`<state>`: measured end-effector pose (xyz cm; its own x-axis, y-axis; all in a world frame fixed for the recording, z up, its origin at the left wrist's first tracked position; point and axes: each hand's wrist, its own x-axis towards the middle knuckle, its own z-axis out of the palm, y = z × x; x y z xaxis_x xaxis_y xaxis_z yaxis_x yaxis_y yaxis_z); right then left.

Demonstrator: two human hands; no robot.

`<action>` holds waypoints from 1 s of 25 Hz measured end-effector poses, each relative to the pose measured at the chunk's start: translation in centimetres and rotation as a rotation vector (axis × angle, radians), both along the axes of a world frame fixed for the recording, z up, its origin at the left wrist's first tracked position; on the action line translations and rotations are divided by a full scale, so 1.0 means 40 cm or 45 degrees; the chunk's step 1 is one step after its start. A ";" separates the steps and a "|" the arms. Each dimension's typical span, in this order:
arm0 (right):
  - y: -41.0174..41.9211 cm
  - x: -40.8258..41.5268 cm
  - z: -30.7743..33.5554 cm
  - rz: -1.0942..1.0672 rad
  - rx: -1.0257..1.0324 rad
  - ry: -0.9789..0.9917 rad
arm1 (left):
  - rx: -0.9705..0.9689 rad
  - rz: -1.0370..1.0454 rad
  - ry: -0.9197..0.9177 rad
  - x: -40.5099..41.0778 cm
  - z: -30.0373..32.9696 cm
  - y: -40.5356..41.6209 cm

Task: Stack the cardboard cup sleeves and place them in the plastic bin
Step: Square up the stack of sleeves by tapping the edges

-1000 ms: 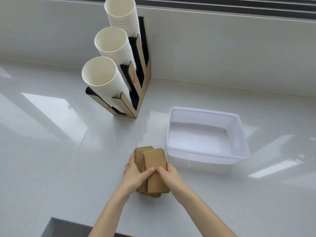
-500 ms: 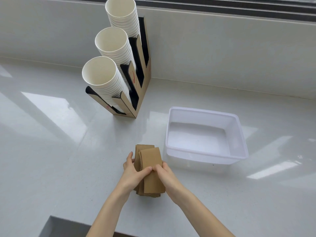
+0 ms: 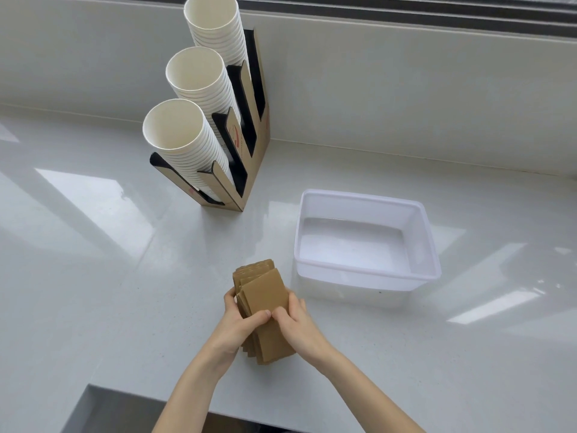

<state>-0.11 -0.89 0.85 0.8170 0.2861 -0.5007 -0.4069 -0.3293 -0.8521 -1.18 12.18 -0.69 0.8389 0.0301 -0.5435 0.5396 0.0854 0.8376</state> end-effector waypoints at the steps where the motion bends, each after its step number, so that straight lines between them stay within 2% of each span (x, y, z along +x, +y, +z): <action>1: -0.004 -0.004 -0.001 0.001 0.007 -0.013 | 0.003 -0.002 -0.005 -0.004 0.000 -0.004; 8: -0.069 -0.029 0.005 -0.023 0.042 -0.086 | -0.038 0.021 -0.079 -0.039 -0.003 -0.040; 15: -0.202 -0.081 0.006 -0.046 0.263 0.064 | -0.220 -0.046 -0.190 -0.048 0.021 -0.098; 18: -0.222 -0.099 -0.006 -0.174 0.339 0.085 | -0.294 -0.020 -0.205 -0.046 0.025 -0.135; 22: -0.235 -0.109 -0.024 -0.466 0.578 0.131 | -0.402 0.044 -0.182 -0.052 0.030 -0.176; 25: -0.231 -0.115 -0.030 -0.515 0.726 0.169 | -0.434 0.096 -0.176 -0.057 0.029 -0.197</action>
